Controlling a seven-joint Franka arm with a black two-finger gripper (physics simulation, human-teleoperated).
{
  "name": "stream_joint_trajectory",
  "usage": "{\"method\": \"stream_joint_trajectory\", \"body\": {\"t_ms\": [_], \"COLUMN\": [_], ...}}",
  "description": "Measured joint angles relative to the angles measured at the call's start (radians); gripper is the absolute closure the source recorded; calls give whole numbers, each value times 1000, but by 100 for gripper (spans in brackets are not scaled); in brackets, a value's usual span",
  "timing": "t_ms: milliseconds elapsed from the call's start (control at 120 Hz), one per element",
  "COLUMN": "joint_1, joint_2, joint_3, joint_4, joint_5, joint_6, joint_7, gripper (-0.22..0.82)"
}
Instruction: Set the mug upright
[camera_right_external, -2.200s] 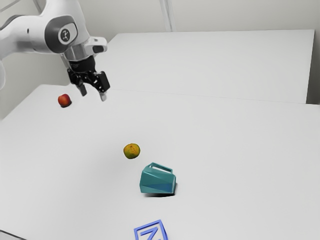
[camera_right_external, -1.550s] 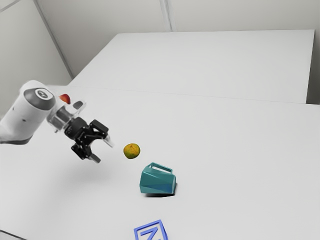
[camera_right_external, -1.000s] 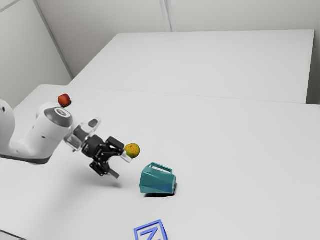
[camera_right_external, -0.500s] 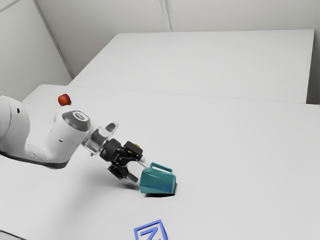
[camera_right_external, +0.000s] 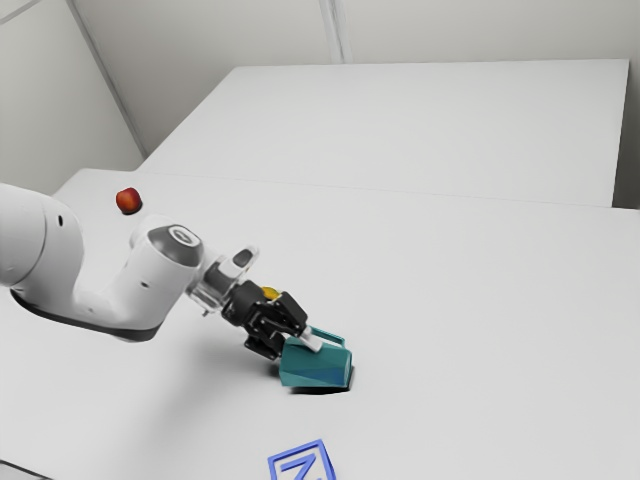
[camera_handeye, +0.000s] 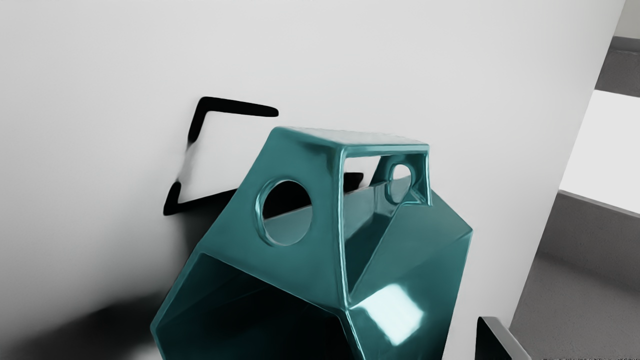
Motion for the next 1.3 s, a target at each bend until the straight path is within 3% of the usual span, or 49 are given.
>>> {"method": "stream_joint_trajectory", "body": {"t_ms": [325, 800, 1000, 1108, 1300], "joint_1": [-8, -33, -108, -201, -241], "joint_2": [0, -30, -140, -136, -65], "joint_3": [-17, -16, -35, -43, -71], "joint_4": [46, 114, 127, 160, 232], "joint_5": [0, 47, 423, 651, 923], "joint_6": [7, 9, 100, 145, 207], "joint_7": [4, -7, -42, -78, -156], "gripper": [67, 77, 78, 78, 78]}}
